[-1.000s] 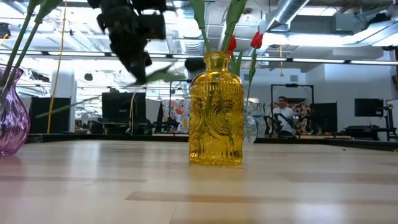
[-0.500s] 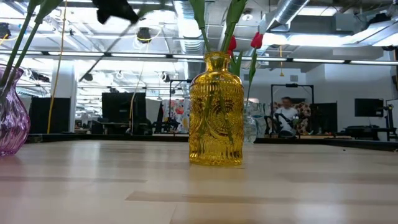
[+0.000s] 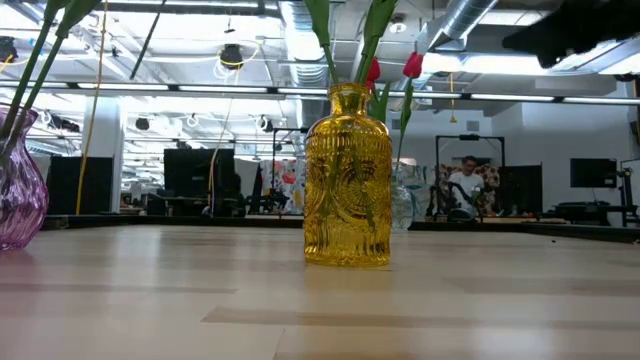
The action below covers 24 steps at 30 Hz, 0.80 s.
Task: Sort flowers into vase by color
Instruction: Put the black flower into the purple vase
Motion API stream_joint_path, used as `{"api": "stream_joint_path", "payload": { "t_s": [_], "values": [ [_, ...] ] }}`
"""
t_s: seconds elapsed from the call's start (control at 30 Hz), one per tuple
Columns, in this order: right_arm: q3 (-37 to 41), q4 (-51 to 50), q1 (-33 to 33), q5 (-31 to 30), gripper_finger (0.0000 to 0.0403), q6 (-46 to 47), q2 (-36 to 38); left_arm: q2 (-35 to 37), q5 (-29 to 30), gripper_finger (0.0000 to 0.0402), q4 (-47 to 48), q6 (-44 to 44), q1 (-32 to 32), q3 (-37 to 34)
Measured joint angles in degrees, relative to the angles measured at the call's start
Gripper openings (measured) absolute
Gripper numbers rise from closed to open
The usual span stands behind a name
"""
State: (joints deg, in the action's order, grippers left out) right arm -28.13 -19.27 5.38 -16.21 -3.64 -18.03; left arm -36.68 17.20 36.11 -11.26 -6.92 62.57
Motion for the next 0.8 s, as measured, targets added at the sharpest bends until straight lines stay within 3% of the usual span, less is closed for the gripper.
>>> {"api": "stream_joint_path", "payload": {
  "t_s": [0.13, 0.3, 0.43, 0.6, 0.8],
  "values": [
    [4.6, 2.9, -1.3, 0.0, 0.0019, 2.1, 3.1, 0.9, -0.3, 0.0011, -2.8, -0.4, 3.7, 0.0],
    [10.8, 8.0, -2.3, 0.0, 0.0035, 2.8, 5.9, 2.2, 0.0, 0.0011, -3.4, -1.6, 8.2, 0.0],
    [13.9, 9.3, -3.2, 0.0, 0.0033, 3.9, 7.6, 4.2, 2.8, 0.0011, -3.5, -1.9, 10.8, 0.0],
    [15.7, 9.0, -4.1, 0.0, 0.0021, 5.1, 9.7, 7.6, 5.7, 0.0011, -2.3, -1.9, 12.2, 0.0],
    [16.7, 9.0, -4.8, -0.1, 0.0034, 5.3, 12.1, 11.6, 5.5, 0.0011, -1.6, -3.7, 12.3, -3.9]
  ]
}}
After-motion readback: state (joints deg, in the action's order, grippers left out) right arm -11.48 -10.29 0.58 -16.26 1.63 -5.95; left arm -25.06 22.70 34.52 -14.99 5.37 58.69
